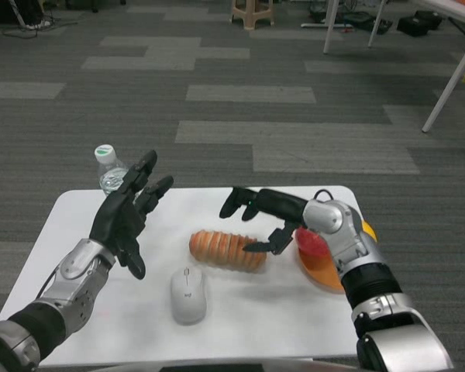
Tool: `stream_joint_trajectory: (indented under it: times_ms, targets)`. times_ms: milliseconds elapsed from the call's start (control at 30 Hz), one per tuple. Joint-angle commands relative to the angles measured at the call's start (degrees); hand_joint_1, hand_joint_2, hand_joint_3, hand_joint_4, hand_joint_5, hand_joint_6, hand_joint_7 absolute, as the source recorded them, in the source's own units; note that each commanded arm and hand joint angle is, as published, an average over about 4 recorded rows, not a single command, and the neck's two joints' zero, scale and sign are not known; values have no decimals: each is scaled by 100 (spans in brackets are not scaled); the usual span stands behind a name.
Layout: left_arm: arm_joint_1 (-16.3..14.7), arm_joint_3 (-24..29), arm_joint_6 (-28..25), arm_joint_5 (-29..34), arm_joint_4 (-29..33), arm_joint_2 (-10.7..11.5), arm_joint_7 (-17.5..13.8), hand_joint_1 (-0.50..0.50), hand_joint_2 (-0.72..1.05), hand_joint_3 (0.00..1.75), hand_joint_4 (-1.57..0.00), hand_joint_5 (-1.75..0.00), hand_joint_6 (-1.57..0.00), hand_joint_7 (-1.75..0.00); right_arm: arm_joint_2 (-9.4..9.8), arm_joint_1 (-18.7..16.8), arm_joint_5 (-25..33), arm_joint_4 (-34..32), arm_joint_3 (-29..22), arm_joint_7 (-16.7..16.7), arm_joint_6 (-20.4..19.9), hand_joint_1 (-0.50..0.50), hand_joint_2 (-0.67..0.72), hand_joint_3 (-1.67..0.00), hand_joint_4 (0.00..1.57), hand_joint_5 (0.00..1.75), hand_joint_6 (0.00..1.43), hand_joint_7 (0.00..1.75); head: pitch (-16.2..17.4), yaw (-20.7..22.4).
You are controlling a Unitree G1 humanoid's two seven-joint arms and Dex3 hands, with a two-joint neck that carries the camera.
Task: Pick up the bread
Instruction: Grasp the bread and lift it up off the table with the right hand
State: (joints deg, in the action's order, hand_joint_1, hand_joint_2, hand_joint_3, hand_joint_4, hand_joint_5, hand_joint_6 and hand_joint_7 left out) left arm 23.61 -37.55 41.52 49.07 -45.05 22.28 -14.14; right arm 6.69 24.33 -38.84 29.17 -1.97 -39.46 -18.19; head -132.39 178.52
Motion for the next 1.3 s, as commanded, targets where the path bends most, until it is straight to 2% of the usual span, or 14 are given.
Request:
stream_joint_trajectory:
  times_ms: [33, 133, 200, 300, 500, 633, 800, 1033, 1200, 1300]
  targets:
    - [-29, 20, 18, -2, -30, -35, -36, 50, -64, 9, 0, -41, 0, 0, -260, -16, -711, -158, -19, 86, 393, -46, -48, -87, 0, 112, 0, 19, 6, 29]
    - [-47, 50, 20, -2, -30, -40, -36, 50, -64, 9, 0, -41, 0, 0, -532, -8, -1409, -217, 1, 68, 804, -46, -48, -87, 0, 107, 0, 14, 9, 67]
    - [-56, 70, 18, -2, -30, -40, -36, 50, -64, 9, 0, -41, 0, 0, -660, 8, -1673, -182, -5, 97, 887, -46, -45, -87, 0, 104, 0, 14, 22, 88]
    - [-58, 81, 22, -2, -30, -40, -36, 50, -64, 9, 0, -41, 0, 0, -765, 28, -1934, -83, -10, 176, 909, -46, -41, -87, 0, 97, 0, 10, 32, 97]
    - [-58, 72, 22, 15, -30, -22, -36, 50, -64, 9, 0, -41, 0, 0, -976, 76, -2365, 264, 34, 409, 966, -46, -41, -87, 0, 97, 0, 7, 68, 108]
    - [-58, 72, 22, 28, -30, -13, -36, 50, -64, 9, 0, -41, 0, 0, -981, 151, -2659, 497, 241, 492, 1010, -46, -41, -87, 0, 97, 0, 7, 77, 76]
    - [-58, 68, 22, 42, -30, -13, -36, 50, -64, 9, 0, -41, 0, 0, -932, 355, -2941, 1053, 649, 980, 1063, -46, -45, -79, 0, 97, 0, 7, 93, 48]
    - [-58, 20, 22, 42, -30, -13, -36, 50, -64, 9, 0, -41, 0, 0, -827, 709, -3446, 1741, 1225, 1595, 1239, -46, -48, -79, 0, 97, 0, 7, 85, -47]
    - [-58, -29, 22, 64, -35, -13, -36, 50, -64, 9, 0, -41, 0, 0, -748, 885, -3811, 1956, 1515, 1652, 1305, -46, -48, -79, 0, 97, 0, 7, 114, -104]
    - [-58, -35, 22, 77, -39, -13, -36, 50, -64, 9, 0, -41, 0, 0, -671, 966, -3993, 2090, 1816, 1650, 1369, -46, -48, -79, 0, 104, 0, 7, 155, -148]
